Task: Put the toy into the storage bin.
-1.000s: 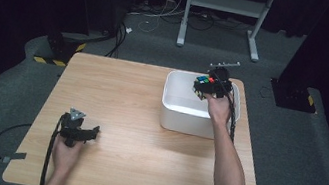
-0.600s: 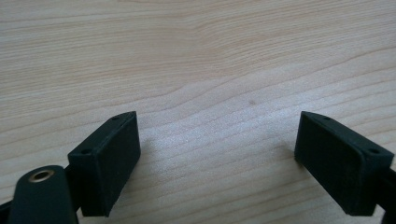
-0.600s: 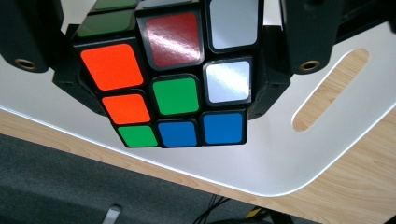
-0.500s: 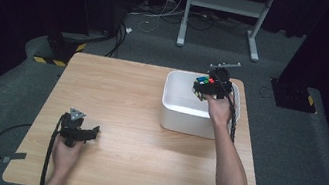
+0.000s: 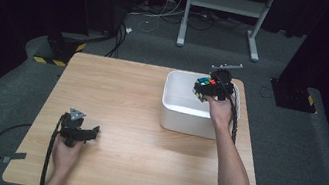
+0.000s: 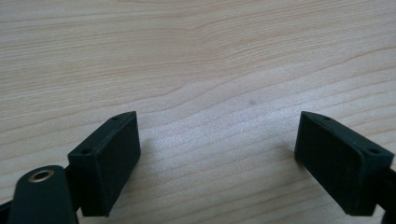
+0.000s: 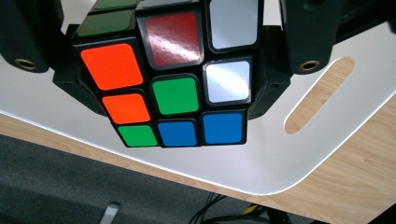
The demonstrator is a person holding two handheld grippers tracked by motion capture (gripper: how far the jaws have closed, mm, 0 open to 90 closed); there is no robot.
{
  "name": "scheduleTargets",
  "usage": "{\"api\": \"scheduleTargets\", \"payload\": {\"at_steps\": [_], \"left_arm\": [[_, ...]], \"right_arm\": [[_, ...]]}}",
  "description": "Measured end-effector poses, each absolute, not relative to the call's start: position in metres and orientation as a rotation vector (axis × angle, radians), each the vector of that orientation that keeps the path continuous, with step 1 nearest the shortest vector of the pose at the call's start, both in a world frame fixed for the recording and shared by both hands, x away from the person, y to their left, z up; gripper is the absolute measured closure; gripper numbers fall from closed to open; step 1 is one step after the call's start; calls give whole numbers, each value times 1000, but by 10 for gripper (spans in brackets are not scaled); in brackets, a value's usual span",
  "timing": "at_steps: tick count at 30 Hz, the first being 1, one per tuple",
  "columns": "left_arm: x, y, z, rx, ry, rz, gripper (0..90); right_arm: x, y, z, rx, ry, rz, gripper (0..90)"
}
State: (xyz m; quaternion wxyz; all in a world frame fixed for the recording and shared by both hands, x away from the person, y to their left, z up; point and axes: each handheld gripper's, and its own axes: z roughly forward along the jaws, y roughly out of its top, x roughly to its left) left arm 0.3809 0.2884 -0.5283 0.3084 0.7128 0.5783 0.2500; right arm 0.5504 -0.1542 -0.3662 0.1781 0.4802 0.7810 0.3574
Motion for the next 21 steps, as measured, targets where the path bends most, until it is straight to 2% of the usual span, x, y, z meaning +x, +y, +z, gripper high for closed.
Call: {"api": "scheduleTargets", "payload": {"at_steps": [21], "left_arm": [[381,288,-528,1883,1529,661,145]], "right_arm": [[540,-158,-365,1358,2218,1045,329]]}}
